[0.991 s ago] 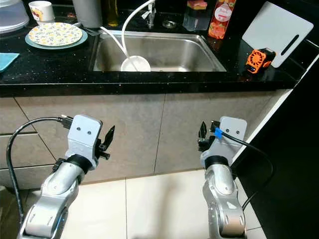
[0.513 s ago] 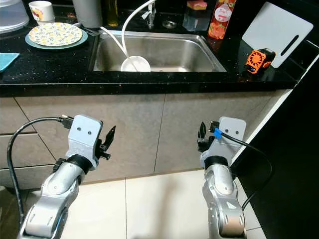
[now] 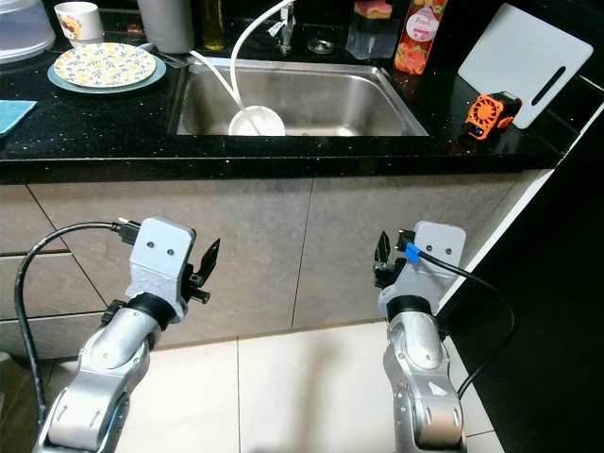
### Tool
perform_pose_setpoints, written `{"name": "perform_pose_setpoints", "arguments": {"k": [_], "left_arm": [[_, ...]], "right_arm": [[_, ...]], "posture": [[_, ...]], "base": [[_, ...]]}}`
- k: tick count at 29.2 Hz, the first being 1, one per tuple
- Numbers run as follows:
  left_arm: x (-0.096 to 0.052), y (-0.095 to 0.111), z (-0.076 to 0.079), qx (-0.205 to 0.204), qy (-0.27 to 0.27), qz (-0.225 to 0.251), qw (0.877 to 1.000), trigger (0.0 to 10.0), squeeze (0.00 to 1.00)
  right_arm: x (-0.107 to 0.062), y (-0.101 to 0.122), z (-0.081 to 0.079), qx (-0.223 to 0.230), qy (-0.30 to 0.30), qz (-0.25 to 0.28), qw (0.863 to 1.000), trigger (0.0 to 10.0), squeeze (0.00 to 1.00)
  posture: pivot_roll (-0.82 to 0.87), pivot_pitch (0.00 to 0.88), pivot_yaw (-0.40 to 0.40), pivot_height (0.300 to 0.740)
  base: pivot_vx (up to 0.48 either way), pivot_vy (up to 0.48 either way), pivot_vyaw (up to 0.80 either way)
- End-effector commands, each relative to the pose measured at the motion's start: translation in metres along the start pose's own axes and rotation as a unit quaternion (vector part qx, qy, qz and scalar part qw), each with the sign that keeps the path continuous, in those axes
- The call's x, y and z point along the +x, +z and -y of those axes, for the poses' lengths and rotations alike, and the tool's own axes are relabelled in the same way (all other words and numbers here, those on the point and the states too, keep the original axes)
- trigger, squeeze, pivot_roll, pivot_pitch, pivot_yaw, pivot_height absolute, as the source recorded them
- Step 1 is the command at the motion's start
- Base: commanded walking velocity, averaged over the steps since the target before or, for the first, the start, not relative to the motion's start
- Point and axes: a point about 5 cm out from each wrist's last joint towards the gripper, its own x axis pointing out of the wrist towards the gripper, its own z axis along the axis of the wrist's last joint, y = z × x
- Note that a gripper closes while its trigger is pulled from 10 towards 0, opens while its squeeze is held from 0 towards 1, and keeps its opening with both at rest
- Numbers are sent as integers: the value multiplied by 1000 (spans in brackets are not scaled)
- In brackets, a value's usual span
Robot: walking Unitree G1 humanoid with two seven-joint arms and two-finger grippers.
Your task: Kitchen organization
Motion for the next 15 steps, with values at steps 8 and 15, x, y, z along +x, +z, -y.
{"name": "perform_pose_setpoints", "arguments": {"k": [8,15], "left_arm": [[1,0,2,3,-10,-5,1000,10000,0],[2,0,2,1,-11,-4,1000,10000,0]], "right_arm": [[1,-2,2,2,-5,-1,1000,10000,0],[1,-1,4,2,-8,0,1000,10000,0]], "posture": [[155,51,-78,740],[148,57,-77,740]], "base": [[0,0,0],[0,0,0]]}}
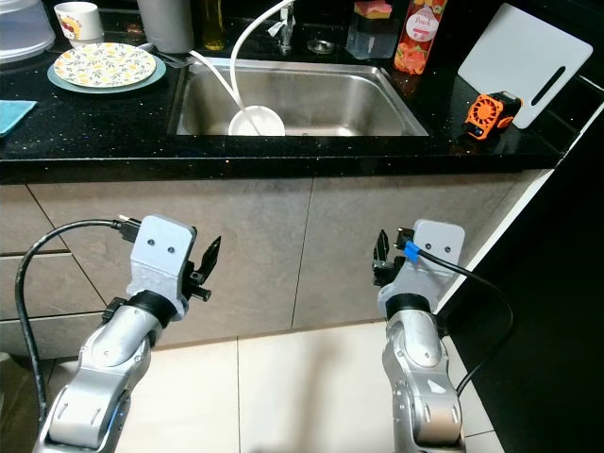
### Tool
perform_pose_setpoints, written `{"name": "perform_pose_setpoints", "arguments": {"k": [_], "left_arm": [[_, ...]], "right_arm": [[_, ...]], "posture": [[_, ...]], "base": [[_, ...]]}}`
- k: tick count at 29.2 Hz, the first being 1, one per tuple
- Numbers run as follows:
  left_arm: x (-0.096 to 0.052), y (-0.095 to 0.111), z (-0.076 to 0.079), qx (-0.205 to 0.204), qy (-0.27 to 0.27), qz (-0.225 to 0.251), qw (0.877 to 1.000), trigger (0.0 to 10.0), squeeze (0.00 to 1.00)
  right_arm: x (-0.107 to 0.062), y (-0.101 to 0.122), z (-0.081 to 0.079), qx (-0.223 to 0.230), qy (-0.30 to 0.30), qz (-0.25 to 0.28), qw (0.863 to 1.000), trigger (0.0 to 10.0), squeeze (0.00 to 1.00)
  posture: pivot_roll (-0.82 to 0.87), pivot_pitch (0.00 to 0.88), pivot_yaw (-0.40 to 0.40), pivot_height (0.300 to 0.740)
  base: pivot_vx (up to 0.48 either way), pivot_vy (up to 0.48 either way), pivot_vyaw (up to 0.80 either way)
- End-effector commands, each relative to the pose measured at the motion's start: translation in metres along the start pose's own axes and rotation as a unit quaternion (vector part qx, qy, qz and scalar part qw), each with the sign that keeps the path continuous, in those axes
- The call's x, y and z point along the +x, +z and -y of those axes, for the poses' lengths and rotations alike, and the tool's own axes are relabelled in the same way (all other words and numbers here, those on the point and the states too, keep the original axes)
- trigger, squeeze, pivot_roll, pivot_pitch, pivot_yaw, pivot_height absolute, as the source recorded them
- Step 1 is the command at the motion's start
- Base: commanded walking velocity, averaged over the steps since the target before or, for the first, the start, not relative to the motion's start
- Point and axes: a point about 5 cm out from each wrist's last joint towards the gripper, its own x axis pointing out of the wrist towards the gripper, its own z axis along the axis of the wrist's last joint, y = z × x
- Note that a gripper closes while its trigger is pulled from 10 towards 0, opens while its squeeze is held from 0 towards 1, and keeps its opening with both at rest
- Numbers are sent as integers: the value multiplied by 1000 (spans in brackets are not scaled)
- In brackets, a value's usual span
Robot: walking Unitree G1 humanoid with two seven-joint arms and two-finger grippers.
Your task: Kitchen organization
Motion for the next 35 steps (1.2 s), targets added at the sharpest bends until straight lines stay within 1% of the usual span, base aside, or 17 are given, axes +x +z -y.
{"name": "perform_pose_setpoints", "arguments": {"k": [1,8,13,18,26,30,35], "left_arm": [[0,-2,2,-1,-10,-9,1000,10000,0],[0,-2,2,3,-10,-8,1000,10000,0],[0,-2,2,-1,-9,-9,1000,10000,0],[1,-2,1,3,-8,-8,1000,10000,0],[2,-2,1,1,-8,-7,1000,10000,0],[2,-1,1,4,-7,-5,1000,10000,0],[3,-1,1,3,-8,-6,1000,10000,0]], "right_arm": [[-1,-2,5,-1,-9,-2,1000,10000,0],[0,-1,2,1,-4,0,1000,10000,0],[-2,-2,5,1,-8,-2,1000,10000,0],[1,-1,2,3,-4,-1,1000,10000,0],[0,-2,4,4,-8,-2,1000,10000,0],[1,0,1,4,-3,2,1000,10000,0],[0,-2,4,5,-10,-1,1000,10000,0]], "posture": [[148,58,-77,740],[154,59,-75,740],[145,62,-77,740],[155,60,-75,740],[153,60,-76,740],[153,60,-74,740],[149,62,-73,740]], "base": [[0,0,0],[0,0,0],[0,0,0],[0,0,0],[0,0,0],[0,0,0],[0,0,0]]}}
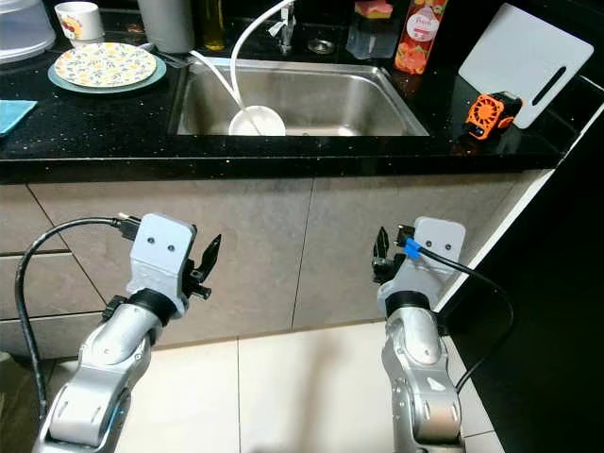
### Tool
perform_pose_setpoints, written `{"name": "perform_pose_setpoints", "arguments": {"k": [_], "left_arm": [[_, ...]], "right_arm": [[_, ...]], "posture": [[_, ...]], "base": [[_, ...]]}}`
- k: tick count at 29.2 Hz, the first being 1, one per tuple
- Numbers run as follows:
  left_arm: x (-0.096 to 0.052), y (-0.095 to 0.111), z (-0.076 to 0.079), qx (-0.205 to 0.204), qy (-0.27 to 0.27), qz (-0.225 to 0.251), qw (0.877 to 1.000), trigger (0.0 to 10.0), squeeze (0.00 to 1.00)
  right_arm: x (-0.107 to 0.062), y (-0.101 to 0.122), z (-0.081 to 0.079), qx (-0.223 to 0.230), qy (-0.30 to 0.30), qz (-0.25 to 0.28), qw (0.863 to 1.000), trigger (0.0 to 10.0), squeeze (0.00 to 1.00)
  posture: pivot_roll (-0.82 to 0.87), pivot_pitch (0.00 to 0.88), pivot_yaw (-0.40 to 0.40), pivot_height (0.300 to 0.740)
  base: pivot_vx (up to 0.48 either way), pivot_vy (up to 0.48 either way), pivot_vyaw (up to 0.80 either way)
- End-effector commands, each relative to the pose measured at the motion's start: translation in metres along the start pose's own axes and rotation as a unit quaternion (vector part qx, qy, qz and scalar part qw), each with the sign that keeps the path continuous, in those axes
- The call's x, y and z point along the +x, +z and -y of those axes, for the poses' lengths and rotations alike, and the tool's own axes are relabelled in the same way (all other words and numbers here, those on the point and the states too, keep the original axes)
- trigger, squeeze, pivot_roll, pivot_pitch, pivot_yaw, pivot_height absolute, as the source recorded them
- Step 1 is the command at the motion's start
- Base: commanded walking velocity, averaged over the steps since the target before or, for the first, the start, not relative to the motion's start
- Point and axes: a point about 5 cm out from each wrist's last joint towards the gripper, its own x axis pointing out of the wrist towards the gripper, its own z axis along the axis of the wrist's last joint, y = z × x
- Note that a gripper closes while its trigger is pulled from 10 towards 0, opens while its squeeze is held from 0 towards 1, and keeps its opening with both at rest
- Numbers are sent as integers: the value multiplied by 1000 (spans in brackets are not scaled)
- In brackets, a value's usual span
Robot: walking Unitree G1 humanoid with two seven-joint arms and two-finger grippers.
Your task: Kitchen organization
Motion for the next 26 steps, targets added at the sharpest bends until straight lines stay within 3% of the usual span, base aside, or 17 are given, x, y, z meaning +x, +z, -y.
{"name": "perform_pose_setpoints", "arguments": {"k": [1,26], "left_arm": [[1,-3,1,2,-8,-10,1000,10000,0],[3,-2,0,5,-6,-7,1000,10000,0]], "right_arm": [[-1,-3,5,1,-10,-4,1000,10000,0],[1,-2,3,4,-9,-1,1000,10000,0]], "posture": [[148,61,-74,740],[158,59,-70,740]], "base": [[0,0,0],[0,0,0]]}}
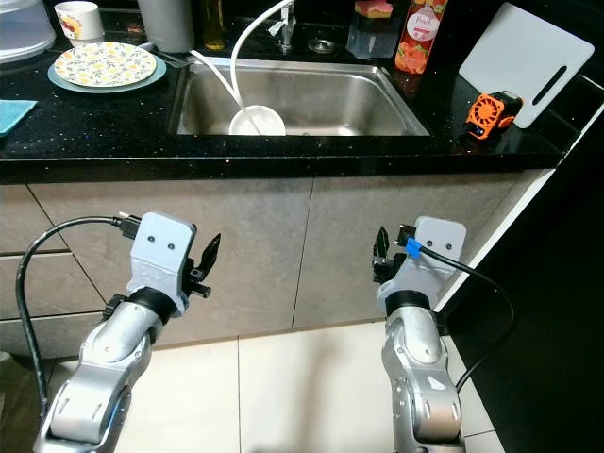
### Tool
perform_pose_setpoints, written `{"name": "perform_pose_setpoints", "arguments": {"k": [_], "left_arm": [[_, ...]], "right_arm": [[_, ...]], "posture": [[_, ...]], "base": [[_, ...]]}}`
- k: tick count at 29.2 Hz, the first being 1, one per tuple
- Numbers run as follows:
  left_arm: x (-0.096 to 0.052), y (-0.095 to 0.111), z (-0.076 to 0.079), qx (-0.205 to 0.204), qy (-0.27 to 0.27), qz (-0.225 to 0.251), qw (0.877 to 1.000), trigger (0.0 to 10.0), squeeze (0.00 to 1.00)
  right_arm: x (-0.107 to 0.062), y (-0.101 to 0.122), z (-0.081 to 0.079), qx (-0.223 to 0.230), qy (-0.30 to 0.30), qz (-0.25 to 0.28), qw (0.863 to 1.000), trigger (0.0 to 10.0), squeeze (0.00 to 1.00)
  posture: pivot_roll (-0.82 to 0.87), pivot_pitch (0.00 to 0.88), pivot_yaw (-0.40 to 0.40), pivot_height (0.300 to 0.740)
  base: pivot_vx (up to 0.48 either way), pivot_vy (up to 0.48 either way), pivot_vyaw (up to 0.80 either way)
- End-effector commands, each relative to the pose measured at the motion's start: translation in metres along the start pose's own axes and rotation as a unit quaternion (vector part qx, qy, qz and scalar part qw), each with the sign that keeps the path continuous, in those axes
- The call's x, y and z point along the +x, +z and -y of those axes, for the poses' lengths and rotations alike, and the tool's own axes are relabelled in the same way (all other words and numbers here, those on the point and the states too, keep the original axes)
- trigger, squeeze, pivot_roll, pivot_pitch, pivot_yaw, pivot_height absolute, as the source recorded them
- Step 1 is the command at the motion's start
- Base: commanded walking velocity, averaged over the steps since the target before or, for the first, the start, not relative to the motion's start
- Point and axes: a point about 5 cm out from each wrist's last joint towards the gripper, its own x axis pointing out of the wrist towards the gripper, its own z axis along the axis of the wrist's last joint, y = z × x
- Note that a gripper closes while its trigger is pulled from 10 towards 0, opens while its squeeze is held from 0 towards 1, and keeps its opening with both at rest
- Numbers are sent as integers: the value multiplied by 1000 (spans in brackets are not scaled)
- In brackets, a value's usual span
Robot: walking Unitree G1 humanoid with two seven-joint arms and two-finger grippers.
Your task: Kitchen organization
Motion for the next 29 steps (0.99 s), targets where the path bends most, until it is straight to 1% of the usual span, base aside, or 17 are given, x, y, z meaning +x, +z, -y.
{"name": "perform_pose_setpoints", "arguments": {"k": [1,6,11,16,23,25,29], "left_arm": [[1,-2,1,5,-8,-5,1000,10000,0],[2,-2,1,1,-8,-7,1000,10000,0],[2,-1,0,6,-7,-5,1000,10000,0],[2,-2,0,4,-10,-6,1000,10000,0],[3,-2,0,7,-9,-6,1000,10000,0],[3,-3,0,5,-9,-7,1000,10000,0],[3,-3,0,5,-10,-8,1000,10000,0]], "right_arm": [[0,-2,4,-2,-10,-1,1000,10000,0],[-1,-3,6,-1,-13,-2,1000,10000,0],[1,-1,1,1,-6,1,1000,10000,0],[0,-2,5,1,-13,-1,1000,10000,0],[2,-2,2,1,-9,2,1000,10000,0],[0,-3,5,1,-13,0,1000,10000,0],[0,-4,4,1,-13,-1,1000,10000,0]], "posture": [[156,61,-71,740],[152,62,-73,740],[164,61,-70,740],[154,61,-68,740],[166,55,-68,740],[160,52,-67,740],[160,51,-67,740]], "base": [[0,0,0],[0,0,0],[0,0,0],[0,0,0],[0,0,0],[0,0,0],[0,0,0]]}}
